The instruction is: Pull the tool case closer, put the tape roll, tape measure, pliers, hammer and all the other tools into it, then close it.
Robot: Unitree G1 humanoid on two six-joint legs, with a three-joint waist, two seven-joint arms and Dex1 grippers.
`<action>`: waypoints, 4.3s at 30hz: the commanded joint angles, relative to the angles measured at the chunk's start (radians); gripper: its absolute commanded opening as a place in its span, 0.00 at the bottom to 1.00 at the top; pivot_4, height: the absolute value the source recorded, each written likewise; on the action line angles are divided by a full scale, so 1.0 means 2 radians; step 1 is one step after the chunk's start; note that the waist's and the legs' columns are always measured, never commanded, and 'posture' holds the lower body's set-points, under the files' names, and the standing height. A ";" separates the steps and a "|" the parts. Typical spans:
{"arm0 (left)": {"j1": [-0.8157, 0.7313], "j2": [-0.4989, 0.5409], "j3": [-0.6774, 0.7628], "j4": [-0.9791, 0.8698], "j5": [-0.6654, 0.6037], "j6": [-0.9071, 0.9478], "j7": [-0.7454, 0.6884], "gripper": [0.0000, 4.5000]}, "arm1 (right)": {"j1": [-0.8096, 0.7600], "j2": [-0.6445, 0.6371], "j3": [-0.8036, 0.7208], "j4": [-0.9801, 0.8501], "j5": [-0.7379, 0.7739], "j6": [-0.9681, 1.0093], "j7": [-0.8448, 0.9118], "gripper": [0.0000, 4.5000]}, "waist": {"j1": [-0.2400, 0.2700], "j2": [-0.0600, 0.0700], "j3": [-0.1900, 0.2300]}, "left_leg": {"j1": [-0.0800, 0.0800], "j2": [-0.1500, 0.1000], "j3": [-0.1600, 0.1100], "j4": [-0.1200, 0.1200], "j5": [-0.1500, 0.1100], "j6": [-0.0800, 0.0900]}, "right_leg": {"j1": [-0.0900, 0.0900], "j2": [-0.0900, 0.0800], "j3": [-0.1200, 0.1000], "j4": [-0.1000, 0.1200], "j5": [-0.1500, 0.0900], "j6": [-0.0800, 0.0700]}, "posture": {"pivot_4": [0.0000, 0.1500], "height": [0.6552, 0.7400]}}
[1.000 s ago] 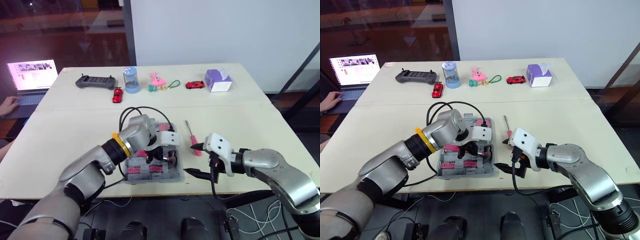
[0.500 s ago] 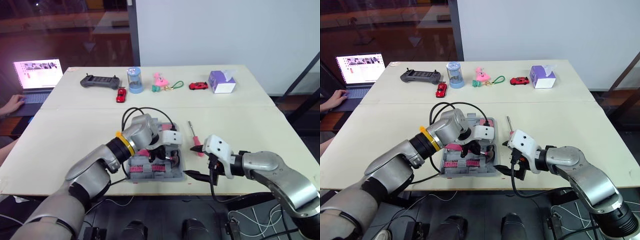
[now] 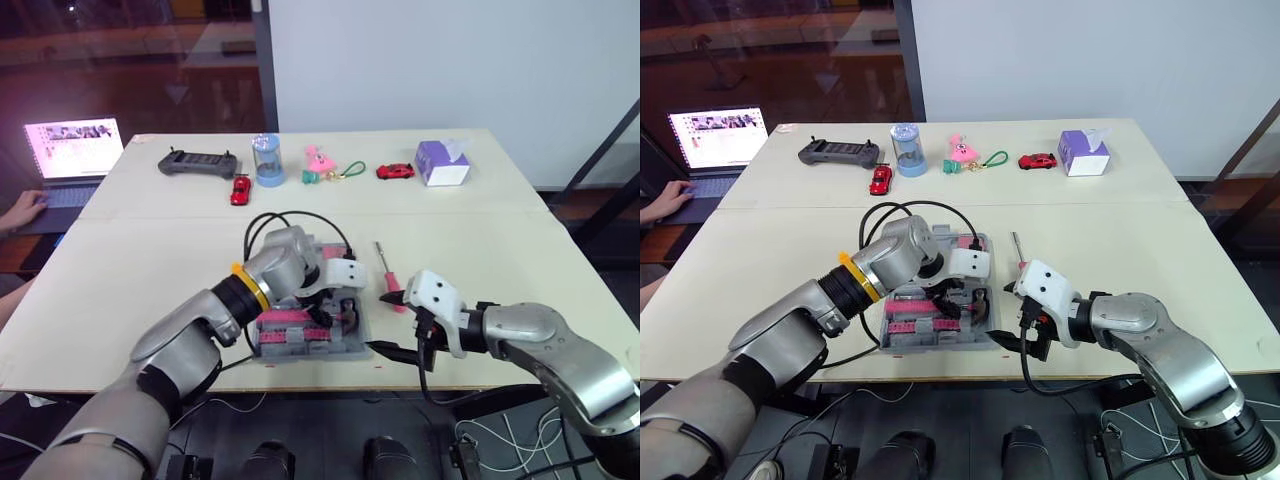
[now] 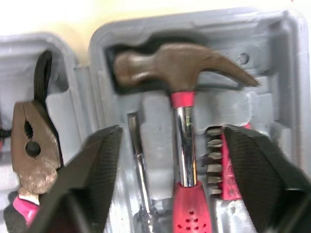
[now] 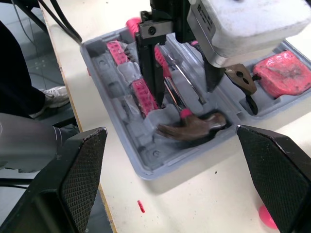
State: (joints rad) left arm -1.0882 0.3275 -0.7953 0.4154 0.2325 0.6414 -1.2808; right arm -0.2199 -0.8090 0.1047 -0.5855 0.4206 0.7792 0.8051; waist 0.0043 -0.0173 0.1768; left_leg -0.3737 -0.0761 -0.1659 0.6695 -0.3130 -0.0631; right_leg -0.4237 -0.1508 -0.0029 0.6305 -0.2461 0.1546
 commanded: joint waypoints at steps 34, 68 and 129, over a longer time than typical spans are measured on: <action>0.301 0.085 0.266 -0.111 -0.160 -0.193 0.093 0.00 | -0.004 0.010 -0.018 -0.034 0.024 0.024 -0.030 1.00 | -0.008 0.001 -0.001 | 0.000 0.000 0.000 0.000 0.000 0.000 | -0.001 0.000 0.000 0.000 0.000 0.000 | 1.00 1.00; 0.325 0.074 0.241 -0.002 -0.121 -0.260 0.164 0.00 | 0.000 -0.007 -0.035 -0.032 0.036 0.039 -0.033 1.00 | -0.006 0.009 -0.027 | 0.018 0.001 0.001 -0.004 -0.005 0.008 | 0.018 0.000 0.000 -0.007 -0.001 0.001 | 1.00 1.00; 0.615 0.193 0.546 -0.379 -0.383 -0.172 0.118 0.99 | -0.049 0.276 -0.039 0.160 -0.126 0.083 -0.374 1.00 | -0.006 0.009 -0.011 | 0.008 0.001 0.001 -0.004 -0.004 0.006 | 0.007 0.000 0.001 -0.006 0.000 0.000 | 1.00 1.00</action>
State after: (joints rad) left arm 0.1359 0.6990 0.2987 -0.3051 -0.4985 0.2833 -1.0277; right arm -0.2832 -0.2771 0.0209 -0.3106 0.1944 0.9872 0.0807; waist -0.0083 0.0006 0.1554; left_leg -0.3569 -0.0737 -0.1637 0.6603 -0.3207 -0.0510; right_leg -0.4091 -0.1501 -0.0012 0.6178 -0.2461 0.1537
